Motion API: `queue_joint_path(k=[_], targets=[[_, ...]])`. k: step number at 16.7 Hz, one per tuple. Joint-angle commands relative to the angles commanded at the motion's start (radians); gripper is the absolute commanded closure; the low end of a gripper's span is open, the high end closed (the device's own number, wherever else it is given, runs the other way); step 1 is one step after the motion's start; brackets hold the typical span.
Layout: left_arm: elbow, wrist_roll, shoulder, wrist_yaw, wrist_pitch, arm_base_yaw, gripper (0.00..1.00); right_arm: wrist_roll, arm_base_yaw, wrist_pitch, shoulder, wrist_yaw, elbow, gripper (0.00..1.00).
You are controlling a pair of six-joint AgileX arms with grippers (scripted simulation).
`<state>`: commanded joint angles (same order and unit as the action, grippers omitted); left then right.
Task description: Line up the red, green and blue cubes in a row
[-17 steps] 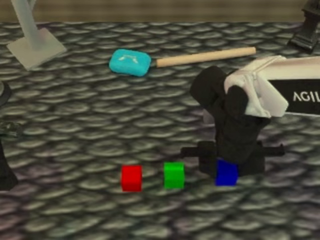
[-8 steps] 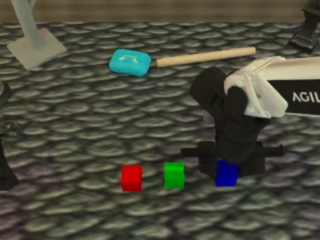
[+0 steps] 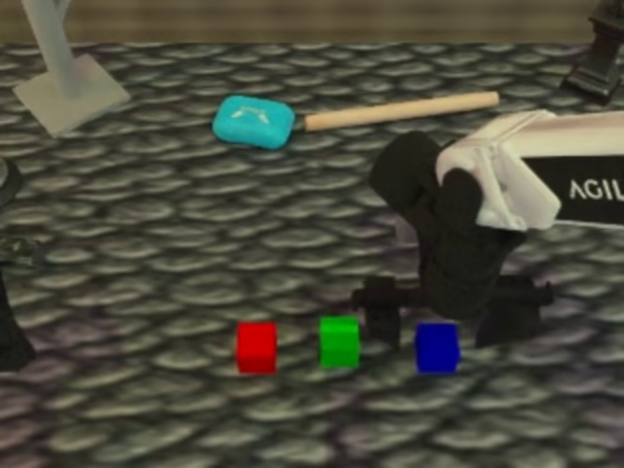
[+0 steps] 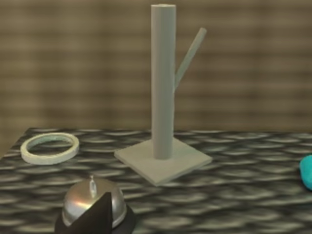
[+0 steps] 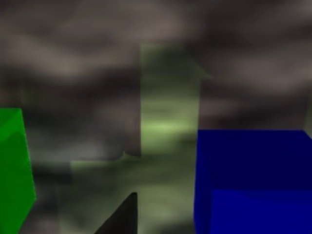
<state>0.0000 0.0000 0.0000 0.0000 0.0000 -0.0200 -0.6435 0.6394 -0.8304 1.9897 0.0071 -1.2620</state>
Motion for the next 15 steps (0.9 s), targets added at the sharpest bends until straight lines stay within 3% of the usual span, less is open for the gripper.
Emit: queue_joint_path(k=[9,15], targets=[[0.000,0.000,0.000,0.000,0.000,0.000,0.00,0.000,0.001,-0.017,-0.005,0.000,-0.015,0.00],[0.000,0.000,0.000,0.000,0.000,0.000,0.00,0.000,0.008,-0.233,-0.081,-0.001,-0.144,0.00]])
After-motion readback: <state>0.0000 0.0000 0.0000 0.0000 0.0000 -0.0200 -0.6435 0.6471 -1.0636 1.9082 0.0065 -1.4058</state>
